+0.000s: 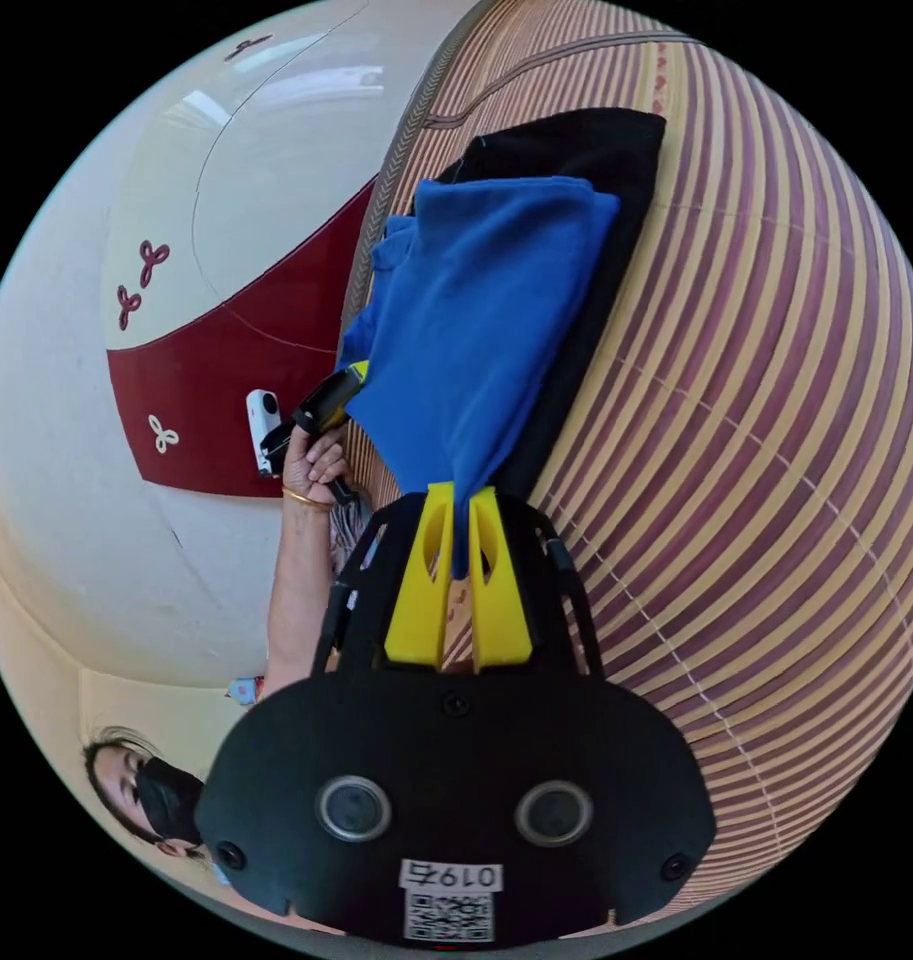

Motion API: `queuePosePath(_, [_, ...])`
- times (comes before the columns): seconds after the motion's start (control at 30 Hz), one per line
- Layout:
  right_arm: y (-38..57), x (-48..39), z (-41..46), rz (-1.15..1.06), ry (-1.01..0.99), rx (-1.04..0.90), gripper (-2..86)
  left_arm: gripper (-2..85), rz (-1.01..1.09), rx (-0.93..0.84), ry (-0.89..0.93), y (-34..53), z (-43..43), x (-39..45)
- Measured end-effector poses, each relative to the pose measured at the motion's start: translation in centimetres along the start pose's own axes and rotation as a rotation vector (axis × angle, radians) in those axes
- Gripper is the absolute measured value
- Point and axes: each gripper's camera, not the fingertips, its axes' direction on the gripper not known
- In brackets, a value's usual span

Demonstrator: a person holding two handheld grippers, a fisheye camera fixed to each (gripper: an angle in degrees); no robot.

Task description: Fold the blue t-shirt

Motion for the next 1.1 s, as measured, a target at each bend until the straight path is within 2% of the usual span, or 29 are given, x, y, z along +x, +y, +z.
queuePosePath(0.3, [-1.3,0.2,-1.0,-0.025,-0.026,0.071,5.5,4.7,-0.095,0.000,-0.022,-0.8,-4.3,-2.4])
queuePosePath(0.5, [-2.0,0.4,-2.8,-0.052,-0.024,0.177,4.1,6.7,-0.090,0.058,-0.253,-0.4,-8.1,-1.4])
queuePosePath(0.6, [-2.8,0.1,-2.8,-0.054,-0.006,0.191,3.2,3.2,-0.068,0.176,-0.391,0.5,-9.8,0.3])
queuePosePath(0.67, [-3.1,-0.5,-3.6,-0.058,0.040,0.244,3.5,2.0,0.097,0.289,-0.325,1.4,-10.5,2.6])
queuePosePath(0.8, [-3.2,-0.8,-5.5,-0.057,0.071,0.370,6.6,1.4,0.222,0.323,-0.249,1.7,-9.7,3.9])
queuePosePath(0.93, [-4.1,-0.4,-7.8,0.003,0.065,0.491,7.7,1.1,0.176,0.267,-0.263,0.6,-8.8,1.5])
queuePosePath(1.1, [-6.2,-1.3,-7.8,-0.009,0.100,0.477,8.7,0.9,0.130,0.306,-0.167,0.3,-9.8,-1.7])
